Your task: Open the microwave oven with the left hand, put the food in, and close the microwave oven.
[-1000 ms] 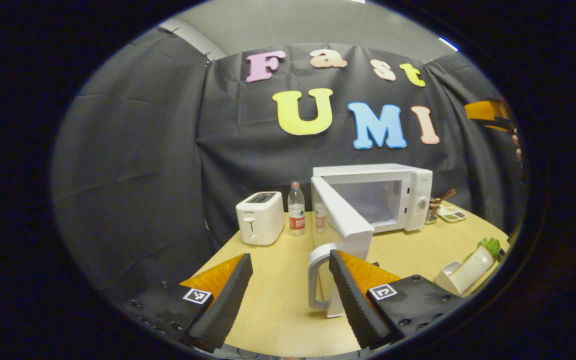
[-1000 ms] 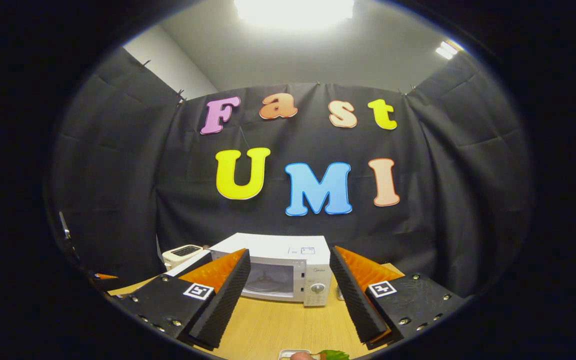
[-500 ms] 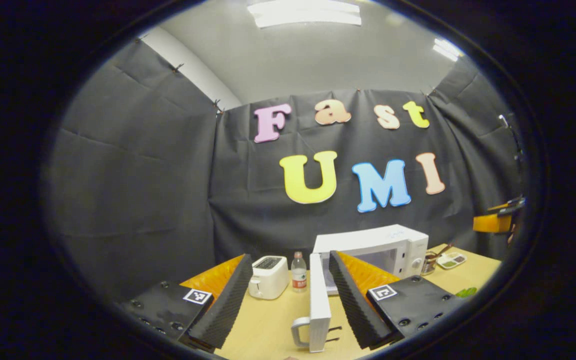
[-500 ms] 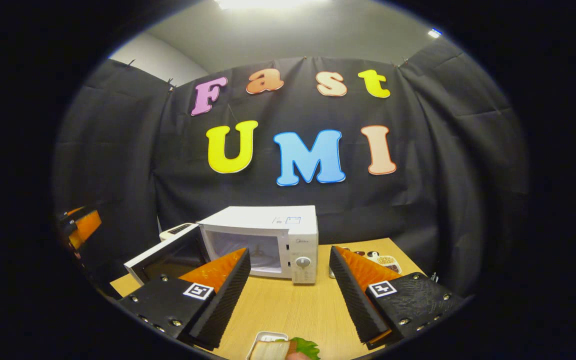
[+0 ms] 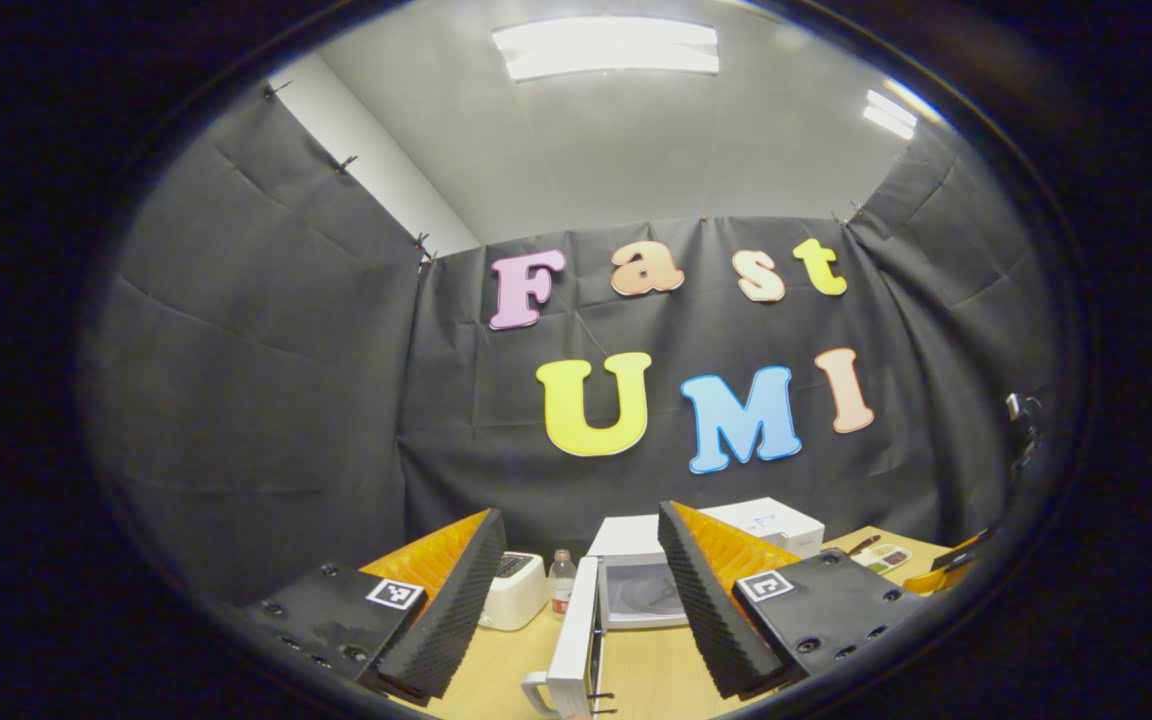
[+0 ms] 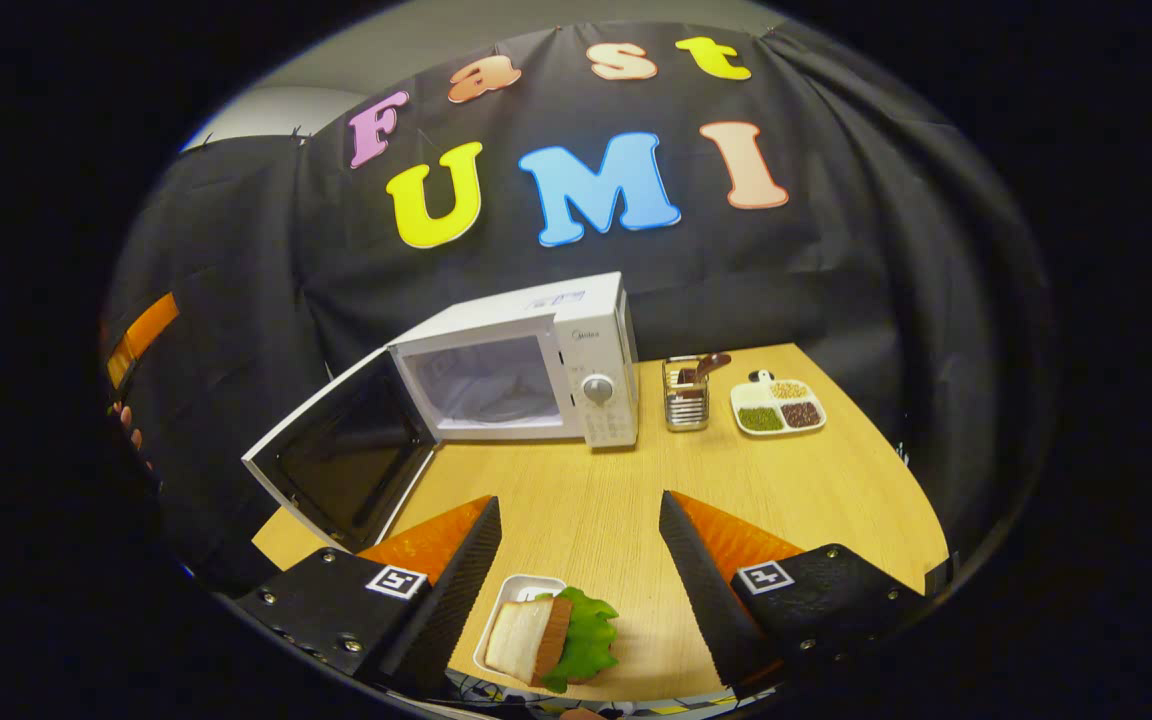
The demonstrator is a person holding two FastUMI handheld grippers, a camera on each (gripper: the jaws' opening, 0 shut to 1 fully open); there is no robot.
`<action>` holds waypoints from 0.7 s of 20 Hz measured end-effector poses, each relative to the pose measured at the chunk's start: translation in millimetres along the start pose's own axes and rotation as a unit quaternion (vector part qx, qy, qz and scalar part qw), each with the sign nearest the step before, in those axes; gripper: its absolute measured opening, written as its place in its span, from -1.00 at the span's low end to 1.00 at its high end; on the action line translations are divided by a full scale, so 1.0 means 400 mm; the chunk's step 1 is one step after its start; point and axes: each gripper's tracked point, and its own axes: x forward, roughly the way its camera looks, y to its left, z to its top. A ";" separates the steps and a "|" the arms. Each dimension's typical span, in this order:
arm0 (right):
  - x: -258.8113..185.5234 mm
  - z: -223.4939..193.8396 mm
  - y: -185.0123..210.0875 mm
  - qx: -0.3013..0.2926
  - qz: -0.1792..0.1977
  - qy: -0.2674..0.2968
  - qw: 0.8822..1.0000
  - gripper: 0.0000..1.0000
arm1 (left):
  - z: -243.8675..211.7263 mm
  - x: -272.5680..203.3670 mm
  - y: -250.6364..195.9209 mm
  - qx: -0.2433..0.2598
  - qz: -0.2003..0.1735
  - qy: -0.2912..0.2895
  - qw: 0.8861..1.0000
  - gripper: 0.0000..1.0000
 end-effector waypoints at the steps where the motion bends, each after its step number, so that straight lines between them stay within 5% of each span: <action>1: 0.003 -0.032 0.005 0.012 0.015 0.024 1.000 0.94 | 0.001 -0.003 -0.009 0.003 0.001 -0.001 1.000 1.00; 14: 0.032 -0.262 0.010 0.084 0.086 0.194 0.974 0.97 | -0.014 -0.028 -0.051 0.007 0.032 0.008 0.999 1.00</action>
